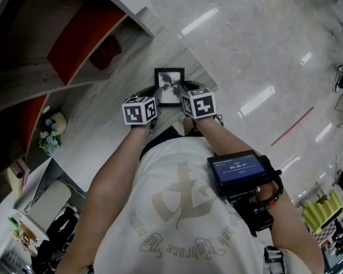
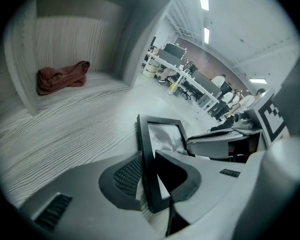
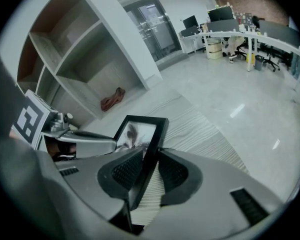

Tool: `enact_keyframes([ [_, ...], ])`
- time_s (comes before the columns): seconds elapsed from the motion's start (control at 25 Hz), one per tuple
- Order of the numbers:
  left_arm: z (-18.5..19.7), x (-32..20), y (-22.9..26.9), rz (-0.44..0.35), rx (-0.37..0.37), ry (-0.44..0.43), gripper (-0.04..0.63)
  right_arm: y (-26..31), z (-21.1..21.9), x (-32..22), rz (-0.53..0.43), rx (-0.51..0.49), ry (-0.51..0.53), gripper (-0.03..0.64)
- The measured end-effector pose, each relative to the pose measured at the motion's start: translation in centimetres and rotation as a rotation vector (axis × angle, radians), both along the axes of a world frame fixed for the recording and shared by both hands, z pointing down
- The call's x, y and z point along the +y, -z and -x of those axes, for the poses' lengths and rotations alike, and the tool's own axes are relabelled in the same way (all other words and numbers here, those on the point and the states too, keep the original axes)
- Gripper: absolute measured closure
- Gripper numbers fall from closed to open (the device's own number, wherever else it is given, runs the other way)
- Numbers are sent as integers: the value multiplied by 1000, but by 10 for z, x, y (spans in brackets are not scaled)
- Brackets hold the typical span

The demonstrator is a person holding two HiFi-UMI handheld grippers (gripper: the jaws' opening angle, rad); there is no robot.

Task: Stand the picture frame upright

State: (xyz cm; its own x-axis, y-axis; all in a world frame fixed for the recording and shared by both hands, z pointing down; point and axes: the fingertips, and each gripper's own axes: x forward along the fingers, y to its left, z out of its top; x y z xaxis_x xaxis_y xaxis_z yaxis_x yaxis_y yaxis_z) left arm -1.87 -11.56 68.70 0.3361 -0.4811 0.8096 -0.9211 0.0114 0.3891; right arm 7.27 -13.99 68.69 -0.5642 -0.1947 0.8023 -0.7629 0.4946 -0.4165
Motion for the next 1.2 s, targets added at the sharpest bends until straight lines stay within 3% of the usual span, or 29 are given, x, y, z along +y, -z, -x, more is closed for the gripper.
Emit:
enact_keyframes([
  [0.48,21,20,27,-88,-29,112,512,23,25,7,-67,-114,94,520],
  [1.2,68,69,62,-165,-90,352,512,59,84,34,-150,-236,336,523],
])
